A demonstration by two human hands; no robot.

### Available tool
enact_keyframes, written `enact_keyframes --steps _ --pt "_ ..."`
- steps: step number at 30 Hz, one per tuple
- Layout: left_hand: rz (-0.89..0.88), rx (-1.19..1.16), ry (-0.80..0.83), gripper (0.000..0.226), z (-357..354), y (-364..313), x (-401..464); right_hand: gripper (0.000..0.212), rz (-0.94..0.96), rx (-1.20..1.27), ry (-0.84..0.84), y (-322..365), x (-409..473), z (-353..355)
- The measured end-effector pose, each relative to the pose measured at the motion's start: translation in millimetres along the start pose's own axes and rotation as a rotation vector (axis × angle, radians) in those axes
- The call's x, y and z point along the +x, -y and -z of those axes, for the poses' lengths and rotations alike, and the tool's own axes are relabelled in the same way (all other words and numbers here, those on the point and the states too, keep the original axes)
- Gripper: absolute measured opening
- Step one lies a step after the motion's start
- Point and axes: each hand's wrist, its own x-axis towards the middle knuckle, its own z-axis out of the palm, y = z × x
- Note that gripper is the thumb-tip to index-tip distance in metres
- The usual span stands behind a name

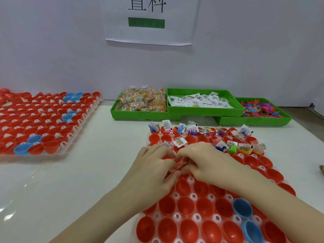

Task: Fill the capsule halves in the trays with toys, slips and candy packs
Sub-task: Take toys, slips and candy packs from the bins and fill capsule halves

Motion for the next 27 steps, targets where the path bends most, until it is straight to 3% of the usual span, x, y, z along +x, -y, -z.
enact_keyframes --steps 3,9,14,18,27 --pt "-0.011 0.032 0.003 0.033 0.7 -2.5 1.3 0.027 -0.049 0.049 -0.057 -2.2 -0.7 -3.9" --pt "0.007 0.053 -0.011 0.055 -13.8 -1.1 0.6 0.023 0.023 -0.077 -0.132 -1.3 -5.0 -4.7" --pt "0.028 0.084 -0.027 0.072 -10.1 -2.7 1.8 0.033 -0.096 0.270 -0.097 -9.1 -6.3 -1.2" --pt "0.045 0.116 -0.087 0.021 -2.7 -6.1 4.6 0.031 -0.113 0.312 -0.085 -13.7 -6.8 -3.8" --pt "0.040 0.062 -0.143 0.012 -9.4 -7.0 12.7 0.013 -0.022 0.143 -0.125 -12.9 -7.2 -5.8"
